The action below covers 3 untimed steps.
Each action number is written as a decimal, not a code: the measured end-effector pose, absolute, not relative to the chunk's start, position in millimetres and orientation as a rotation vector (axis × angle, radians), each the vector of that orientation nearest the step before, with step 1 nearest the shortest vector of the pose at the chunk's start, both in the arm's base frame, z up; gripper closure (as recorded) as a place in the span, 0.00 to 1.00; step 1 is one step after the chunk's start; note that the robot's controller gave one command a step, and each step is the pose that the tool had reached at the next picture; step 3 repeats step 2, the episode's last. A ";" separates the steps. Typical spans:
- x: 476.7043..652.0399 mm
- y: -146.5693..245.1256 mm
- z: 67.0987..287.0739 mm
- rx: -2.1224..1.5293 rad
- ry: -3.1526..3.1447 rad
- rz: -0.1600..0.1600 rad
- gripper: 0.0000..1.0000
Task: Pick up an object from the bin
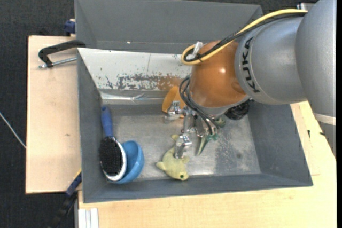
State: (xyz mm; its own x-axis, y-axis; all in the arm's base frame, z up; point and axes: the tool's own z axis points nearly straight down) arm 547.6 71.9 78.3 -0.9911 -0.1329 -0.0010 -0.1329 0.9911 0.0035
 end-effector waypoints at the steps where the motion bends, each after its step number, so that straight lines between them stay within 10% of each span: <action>1: 547.1 72.9 80.8 -0.212 3.138 0.006 1.00; 2: 541.0 72.9 225.0 -0.163 3.124 0.003 1.00; 3: 541.0 72.9 225.0 -0.163 3.124 0.003 1.00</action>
Offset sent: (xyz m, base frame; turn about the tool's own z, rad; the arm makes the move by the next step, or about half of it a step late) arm 0.0000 0.0000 0.0000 0.0000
